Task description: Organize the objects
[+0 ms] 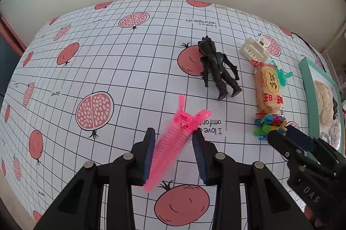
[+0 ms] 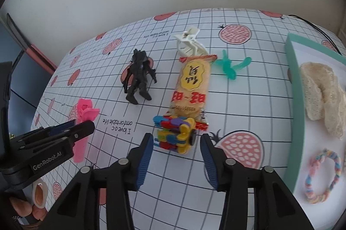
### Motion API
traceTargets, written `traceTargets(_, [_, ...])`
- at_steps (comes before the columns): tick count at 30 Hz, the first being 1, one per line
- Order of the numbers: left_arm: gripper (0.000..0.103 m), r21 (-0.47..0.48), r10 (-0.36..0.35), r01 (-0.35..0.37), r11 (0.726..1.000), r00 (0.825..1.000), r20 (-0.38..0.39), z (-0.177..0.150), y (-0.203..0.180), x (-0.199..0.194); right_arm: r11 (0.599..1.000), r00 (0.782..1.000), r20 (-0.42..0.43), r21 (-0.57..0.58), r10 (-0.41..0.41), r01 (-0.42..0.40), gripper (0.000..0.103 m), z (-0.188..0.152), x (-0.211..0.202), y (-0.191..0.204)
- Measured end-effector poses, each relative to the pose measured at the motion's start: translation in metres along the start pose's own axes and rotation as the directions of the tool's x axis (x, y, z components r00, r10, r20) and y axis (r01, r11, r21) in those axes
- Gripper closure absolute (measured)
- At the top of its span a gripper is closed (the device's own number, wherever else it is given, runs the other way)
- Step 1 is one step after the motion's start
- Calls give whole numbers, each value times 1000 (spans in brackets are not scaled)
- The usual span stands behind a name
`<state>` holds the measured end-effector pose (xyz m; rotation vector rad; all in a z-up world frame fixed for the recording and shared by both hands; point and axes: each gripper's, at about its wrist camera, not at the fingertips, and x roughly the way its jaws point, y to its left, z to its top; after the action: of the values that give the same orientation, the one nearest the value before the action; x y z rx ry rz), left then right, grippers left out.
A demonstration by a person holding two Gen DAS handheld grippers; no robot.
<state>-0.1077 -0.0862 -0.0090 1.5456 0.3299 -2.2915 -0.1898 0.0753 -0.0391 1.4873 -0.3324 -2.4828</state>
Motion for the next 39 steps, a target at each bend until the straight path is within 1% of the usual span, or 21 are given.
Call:
traceTargets(6, [66,-6,-11,11,1000,1000,-9,-1,2,5,1000,1000,8,1,-9,9,50,-3,9,7])
traceTargets(10, [66,-9,-17,17,1000,1000,-12,-1,2,8,999,1000,6,15,-29,29,50,-5,15,5])
traceTargets(15, [66,-10,-20,20,1000,1000,-17,-2,3,11,999,999,19,29,-31,30,50,-5,15,3])
traceTargets(20, [66,-13,-19,18,1000,1000,-23,-3,5,14,999,999,20,30,-31,31,54,-7,14,4])
traceTargets(21, [66,-12,-19,19,1000,1000,-25,-4,4,14,999,999,19,32,-30,30,55,-7,14,3])
traceTargets(23, [67,-10,-19,19,1000,999,-27,-4,4,15,999,1000,16,35,-27,26,60,-6,14,4])
traceTargets(33, [67,5,-14,14,1000,1000,-27,-1,-5,13,999,1000,15,32,3,-3,60,-4,8,4])
traceTargets(39, [67,24,0,0,1000,1000,-15,3,-13,5,999,999,37,32,20,-22,61,-1,-5,3])
